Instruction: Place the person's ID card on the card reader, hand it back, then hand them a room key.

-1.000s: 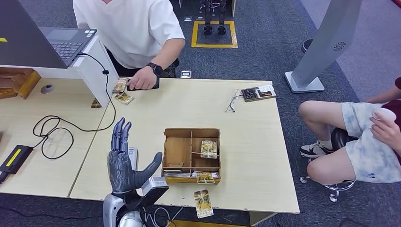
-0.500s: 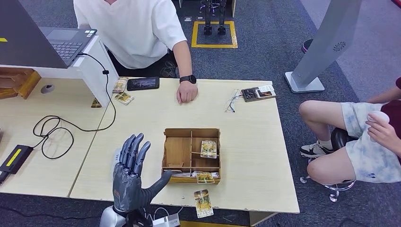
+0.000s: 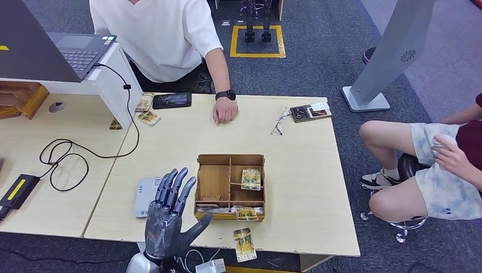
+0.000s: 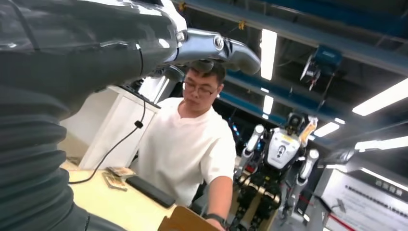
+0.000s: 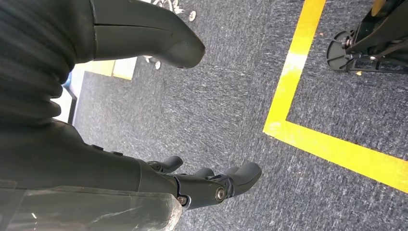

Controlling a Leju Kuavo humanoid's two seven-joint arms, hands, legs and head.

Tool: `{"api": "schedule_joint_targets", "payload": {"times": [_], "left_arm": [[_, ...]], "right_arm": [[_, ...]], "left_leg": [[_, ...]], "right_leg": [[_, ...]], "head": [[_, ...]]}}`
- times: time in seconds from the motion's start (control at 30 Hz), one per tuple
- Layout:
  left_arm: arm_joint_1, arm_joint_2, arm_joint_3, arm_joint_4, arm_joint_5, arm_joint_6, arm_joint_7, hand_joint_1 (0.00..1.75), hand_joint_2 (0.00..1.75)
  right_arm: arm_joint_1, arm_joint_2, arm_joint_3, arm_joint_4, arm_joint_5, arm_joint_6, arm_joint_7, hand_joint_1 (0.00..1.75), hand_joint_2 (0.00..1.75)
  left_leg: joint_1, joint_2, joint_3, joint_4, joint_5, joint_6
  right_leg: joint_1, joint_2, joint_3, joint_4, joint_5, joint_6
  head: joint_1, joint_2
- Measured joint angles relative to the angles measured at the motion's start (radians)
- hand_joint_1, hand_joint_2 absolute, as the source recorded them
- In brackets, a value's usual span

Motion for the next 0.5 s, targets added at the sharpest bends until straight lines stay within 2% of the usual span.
{"api": "schedule_joint_targets", "payload": {"times": [0.13,0.5], "left_arm": [[-0.004,0.010,-0.011,0.035,-0.025,0.000,0.027,0.00,1.75],[-0.063,0.055,-0.099,0.167,-0.119,0.000,0.235,0.00,1.75]], "right_arm": [[0.000,0.000,-0.001,0.000,-0.003,0.000,-0.001,0.00,1.75],[0.000,0.000,-0.001,0.000,-0.003,0.001,-0.001,0.00,1.75]], "left_leg": [[0.000,0.000,0.000,0.000,0.000,0.000],[0.000,0.000,0.000,0.000,0.000,0.000]], "right_leg": [[0.000,0.000,0.000,0.000,0.000,0.000],[0.000,0.000,0.000,0.000,0.000,0.000]], "head": [[0.000,0.000],[0.000,0.000]]}}
